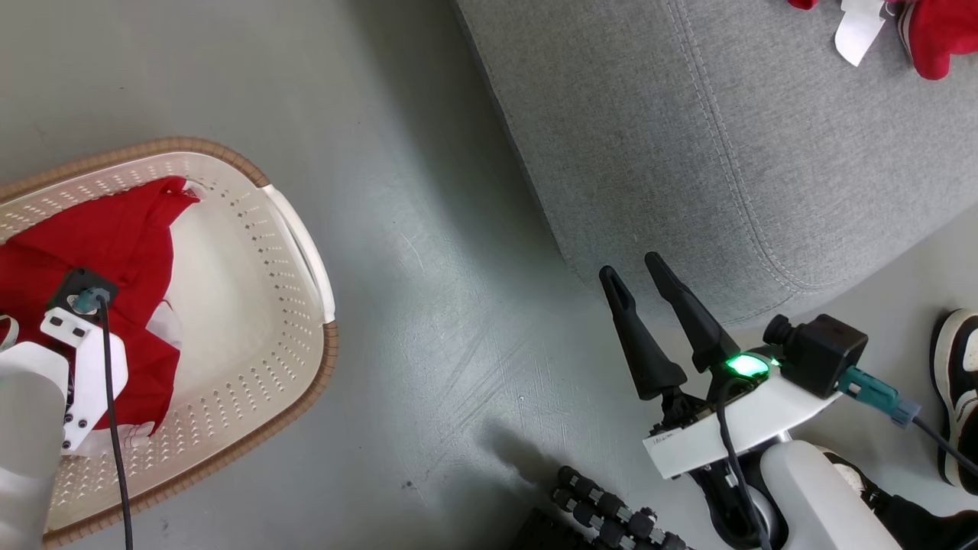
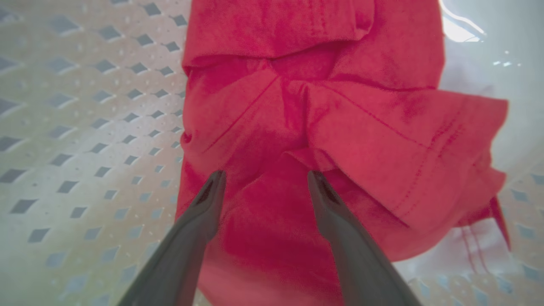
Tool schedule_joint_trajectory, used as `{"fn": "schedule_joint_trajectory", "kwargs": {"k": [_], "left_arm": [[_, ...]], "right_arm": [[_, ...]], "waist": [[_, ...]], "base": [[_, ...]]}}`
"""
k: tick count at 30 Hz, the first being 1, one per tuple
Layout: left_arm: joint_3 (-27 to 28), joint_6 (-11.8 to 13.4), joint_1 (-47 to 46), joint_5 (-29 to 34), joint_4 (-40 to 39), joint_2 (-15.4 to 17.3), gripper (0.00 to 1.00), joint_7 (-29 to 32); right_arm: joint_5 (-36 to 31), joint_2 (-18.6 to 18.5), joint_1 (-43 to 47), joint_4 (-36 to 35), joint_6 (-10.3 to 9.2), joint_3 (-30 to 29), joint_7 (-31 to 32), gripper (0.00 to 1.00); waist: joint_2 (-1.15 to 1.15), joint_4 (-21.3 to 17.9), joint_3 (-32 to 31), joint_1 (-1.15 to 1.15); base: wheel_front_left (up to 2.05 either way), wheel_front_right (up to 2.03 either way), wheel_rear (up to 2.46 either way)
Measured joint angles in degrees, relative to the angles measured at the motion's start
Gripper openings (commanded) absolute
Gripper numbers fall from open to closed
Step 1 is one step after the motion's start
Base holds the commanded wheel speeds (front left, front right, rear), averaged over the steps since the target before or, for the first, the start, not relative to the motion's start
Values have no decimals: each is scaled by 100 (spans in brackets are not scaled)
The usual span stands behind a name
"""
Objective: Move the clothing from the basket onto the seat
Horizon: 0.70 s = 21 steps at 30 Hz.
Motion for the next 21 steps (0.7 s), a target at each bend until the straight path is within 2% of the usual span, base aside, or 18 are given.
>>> {"fn": "schedule_joint_trajectory", "kwargs": {"k": [14,21], "left_arm": [[-366,36,-97,326,268,-89,100,358],[-580,-216,-199,499,408,-103,100,579]], "right_arm": [[-7,1,-96,37,0,-112,0,100],[-5,1,-96,34,0,-86,0,100]], "waist": [[0,-45,-33,0],[0,-40,-35,0]], "base": [[0,0,0],[0,0,0]]}}
